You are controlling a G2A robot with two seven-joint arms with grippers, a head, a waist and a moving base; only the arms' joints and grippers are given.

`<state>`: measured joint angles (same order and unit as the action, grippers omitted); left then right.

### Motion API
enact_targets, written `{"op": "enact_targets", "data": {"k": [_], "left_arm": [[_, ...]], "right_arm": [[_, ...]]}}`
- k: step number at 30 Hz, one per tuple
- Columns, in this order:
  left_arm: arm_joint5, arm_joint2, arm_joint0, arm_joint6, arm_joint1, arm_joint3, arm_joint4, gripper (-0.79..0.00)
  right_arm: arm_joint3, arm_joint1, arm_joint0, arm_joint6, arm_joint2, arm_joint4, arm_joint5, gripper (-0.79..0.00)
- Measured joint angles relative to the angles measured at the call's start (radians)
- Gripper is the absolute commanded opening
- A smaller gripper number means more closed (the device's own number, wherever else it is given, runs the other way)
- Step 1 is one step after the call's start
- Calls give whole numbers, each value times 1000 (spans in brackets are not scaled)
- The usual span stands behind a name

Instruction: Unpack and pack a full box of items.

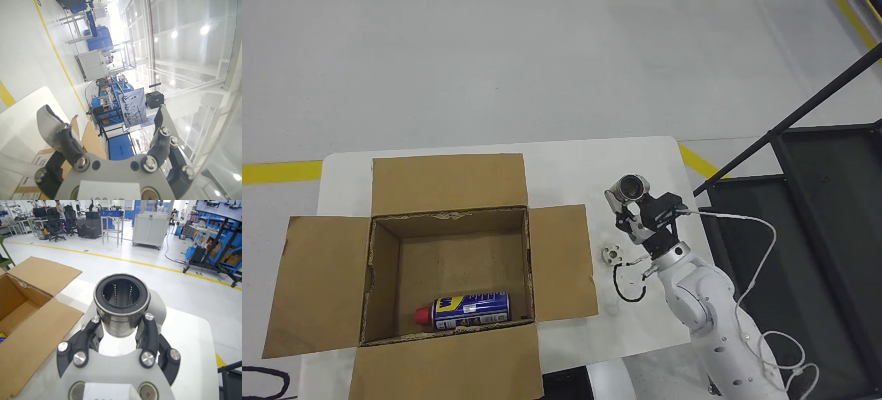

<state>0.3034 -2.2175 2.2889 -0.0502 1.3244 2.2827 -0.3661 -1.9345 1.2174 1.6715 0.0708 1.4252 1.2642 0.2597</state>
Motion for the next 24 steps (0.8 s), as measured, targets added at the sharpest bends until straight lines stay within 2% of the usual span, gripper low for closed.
{"op": "enact_targets", "data": {"k": [5, 15, 24], "left_arm": [[0, 0, 0, 0, 0, 0, 0, 0], [0, 0, 0, 0, 0, 0, 0, 0], [0, 0, 0, 0, 0, 0, 0, 0]], "right_arm": [[-18, 0, -39, -83, -48, 23, 47, -785], [-24, -1, -74, -135, -93, 41, 96, -785], [-74, -1, -149, -335, -154, 0, 152, -785]]}}
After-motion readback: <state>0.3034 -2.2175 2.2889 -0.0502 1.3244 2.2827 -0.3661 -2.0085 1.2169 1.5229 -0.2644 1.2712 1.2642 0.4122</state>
